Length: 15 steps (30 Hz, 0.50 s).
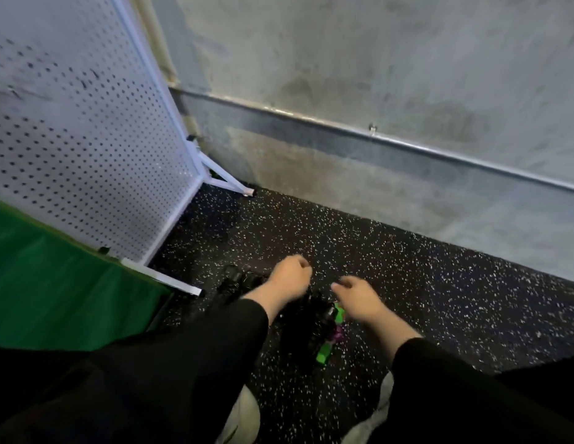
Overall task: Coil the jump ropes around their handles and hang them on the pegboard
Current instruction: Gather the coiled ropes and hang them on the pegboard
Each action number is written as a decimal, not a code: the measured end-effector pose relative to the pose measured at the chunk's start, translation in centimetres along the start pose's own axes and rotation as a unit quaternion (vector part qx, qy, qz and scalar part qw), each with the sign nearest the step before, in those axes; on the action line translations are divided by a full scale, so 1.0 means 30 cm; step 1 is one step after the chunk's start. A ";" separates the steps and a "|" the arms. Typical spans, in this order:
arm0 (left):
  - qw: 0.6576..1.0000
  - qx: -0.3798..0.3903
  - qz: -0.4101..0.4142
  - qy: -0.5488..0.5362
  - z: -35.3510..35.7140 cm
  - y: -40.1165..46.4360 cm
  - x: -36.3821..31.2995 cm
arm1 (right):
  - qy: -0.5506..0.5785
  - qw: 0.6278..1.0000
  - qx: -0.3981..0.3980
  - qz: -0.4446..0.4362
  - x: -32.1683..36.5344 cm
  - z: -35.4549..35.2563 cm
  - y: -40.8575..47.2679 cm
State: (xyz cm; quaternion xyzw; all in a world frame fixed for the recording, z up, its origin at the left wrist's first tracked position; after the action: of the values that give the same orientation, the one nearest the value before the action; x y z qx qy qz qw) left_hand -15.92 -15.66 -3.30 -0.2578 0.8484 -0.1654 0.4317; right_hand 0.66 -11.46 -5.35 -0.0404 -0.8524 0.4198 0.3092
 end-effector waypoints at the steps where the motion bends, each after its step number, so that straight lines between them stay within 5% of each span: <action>1: 1.000 0.025 -0.006 0.013 0.052 0.000 0.029 | -0.015 1.000 0.000 0.024 -0.047 0.031 0.018; 9: 0.991 0.101 -0.077 0.049 0.305 -0.012 0.211 | 0.026 0.995 0.001 0.097 -0.255 0.223 0.059; 15: 0.981 0.145 -0.104 -0.072 0.406 -0.061 0.246 | 0.105 0.989 -0.027 0.105 -0.258 0.255 0.091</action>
State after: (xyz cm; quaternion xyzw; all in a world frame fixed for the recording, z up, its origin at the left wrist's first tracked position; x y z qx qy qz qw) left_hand -9.09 -22.13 -14.13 -0.2907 0.7505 -0.3118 0.5050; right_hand 2.09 -17.54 -14.68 -0.1815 -0.8173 0.4205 0.3497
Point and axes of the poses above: each hand's wrist, its own y-axis towards the middle knuckle, its own z-axis out of the palm, x = y × z, the point moved 5 cm from there along y, towards the middle knuckle, and after that the axes turned 6 degrees about z, right-handed, at the moved point
